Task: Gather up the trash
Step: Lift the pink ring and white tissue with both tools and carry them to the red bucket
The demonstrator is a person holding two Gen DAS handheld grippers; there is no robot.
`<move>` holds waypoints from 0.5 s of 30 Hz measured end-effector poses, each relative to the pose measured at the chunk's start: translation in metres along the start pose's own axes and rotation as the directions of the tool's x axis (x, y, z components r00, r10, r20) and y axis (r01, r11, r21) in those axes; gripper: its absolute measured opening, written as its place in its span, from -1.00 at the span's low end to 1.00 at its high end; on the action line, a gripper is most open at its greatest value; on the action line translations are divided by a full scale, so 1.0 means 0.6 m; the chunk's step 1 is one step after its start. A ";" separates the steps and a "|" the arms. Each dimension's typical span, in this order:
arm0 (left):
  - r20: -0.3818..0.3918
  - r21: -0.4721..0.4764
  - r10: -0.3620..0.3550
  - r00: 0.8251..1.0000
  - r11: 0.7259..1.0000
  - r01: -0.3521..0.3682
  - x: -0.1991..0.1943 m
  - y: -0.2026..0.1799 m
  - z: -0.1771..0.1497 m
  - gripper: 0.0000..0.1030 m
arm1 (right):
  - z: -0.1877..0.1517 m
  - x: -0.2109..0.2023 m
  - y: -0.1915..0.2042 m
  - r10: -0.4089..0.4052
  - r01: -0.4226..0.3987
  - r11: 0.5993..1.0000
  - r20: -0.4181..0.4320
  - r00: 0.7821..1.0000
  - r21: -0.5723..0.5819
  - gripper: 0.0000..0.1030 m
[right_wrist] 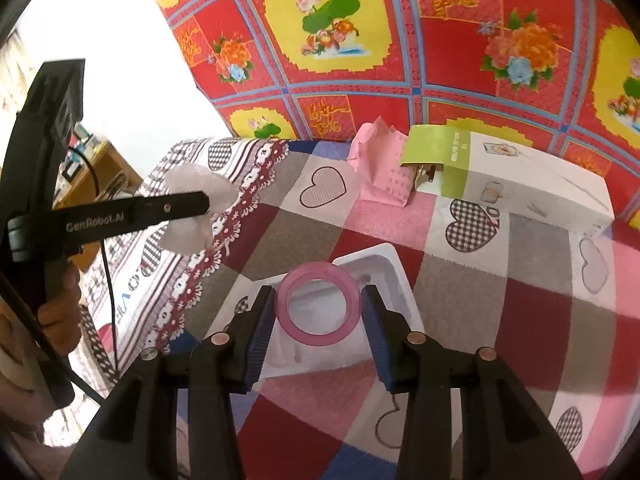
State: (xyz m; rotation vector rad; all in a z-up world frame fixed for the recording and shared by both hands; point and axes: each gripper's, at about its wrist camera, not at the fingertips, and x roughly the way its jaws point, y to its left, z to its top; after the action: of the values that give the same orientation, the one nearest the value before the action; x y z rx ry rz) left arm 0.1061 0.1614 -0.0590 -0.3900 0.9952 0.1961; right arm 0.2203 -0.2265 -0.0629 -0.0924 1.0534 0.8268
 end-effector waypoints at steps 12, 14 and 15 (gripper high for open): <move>-0.002 0.039 0.011 1.000 0.999 -0.011 -0.044 -0.041 -0.028 -0.78 | -0.040 -0.067 -0.016 -0.010 0.009 0.999 0.034 0.999 0.052 -0.14; 0.001 0.043 0.008 1.000 0.999 -0.008 -0.047 -0.052 -0.035 -0.78 | -0.052 -0.083 -0.031 -0.014 0.012 0.998 0.042 0.999 0.061 -0.14; 0.002 0.043 0.008 1.000 0.999 -0.008 -0.048 -0.059 -0.039 -0.78 | -0.058 -0.089 -0.038 -0.016 0.013 0.998 0.044 0.999 0.064 -0.14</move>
State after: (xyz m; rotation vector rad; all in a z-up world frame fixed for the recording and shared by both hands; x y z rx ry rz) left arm 0.0842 0.1199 -0.0378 -0.3471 0.9972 0.1818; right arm 0.1974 -0.2878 -0.0451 -0.0277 1.0356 0.7782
